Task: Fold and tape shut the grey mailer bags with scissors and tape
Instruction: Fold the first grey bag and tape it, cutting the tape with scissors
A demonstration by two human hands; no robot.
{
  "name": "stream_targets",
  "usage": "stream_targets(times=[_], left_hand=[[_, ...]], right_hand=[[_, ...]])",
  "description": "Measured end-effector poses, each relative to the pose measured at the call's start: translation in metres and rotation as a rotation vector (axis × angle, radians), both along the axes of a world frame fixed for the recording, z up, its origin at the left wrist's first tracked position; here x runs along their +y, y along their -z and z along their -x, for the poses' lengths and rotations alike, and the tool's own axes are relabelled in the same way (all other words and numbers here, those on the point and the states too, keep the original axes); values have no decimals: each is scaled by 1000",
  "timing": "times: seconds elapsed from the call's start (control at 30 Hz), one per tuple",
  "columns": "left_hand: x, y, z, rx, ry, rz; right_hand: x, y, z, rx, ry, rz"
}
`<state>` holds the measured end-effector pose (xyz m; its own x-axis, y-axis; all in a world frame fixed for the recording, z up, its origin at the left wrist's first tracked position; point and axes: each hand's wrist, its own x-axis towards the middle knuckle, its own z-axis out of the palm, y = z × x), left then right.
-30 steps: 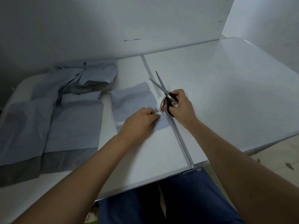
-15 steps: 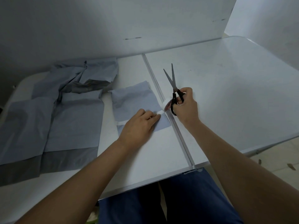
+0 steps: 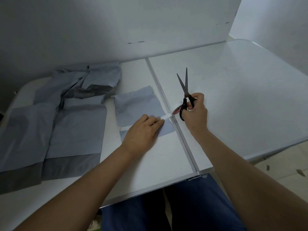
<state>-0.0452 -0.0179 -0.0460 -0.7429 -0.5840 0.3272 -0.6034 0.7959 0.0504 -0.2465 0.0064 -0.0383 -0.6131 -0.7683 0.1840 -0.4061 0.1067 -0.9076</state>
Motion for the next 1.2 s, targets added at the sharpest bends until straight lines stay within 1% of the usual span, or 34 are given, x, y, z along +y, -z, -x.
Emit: stream_targets(times=[0.53, 0.73, 0.83, 0.9, 0.97, 1.03, 1.1, 1.2], left_hand=[[-1, 3, 1, 6, 20, 36], [-2, 4, 1, -21, 23, 37], [-3, 0, 1, -24, 25, -5], [-7, -12, 4, -19, 20, -129], [-18, -31, 12, 6, -10, -328], [-32, -54, 25, 83, -58, -534], [-43, -75, 37, 150, -59, -738], [-54, -90, 53, 113, -28, -977]], right_hand=[[-1, 3, -1, -22, 62, 27], [-1, 3, -2, -25, 81, 47], [-1, 3, -1, -35, 64, 55], [1, 3, 0, -47, 45, 56], [1, 3, 0, -53, 33, 71], [2, 2, -1, -56, 27, 79], [3, 1, -3, -50, 17, 76], [4, -1, -4, -31, -8, 59]])
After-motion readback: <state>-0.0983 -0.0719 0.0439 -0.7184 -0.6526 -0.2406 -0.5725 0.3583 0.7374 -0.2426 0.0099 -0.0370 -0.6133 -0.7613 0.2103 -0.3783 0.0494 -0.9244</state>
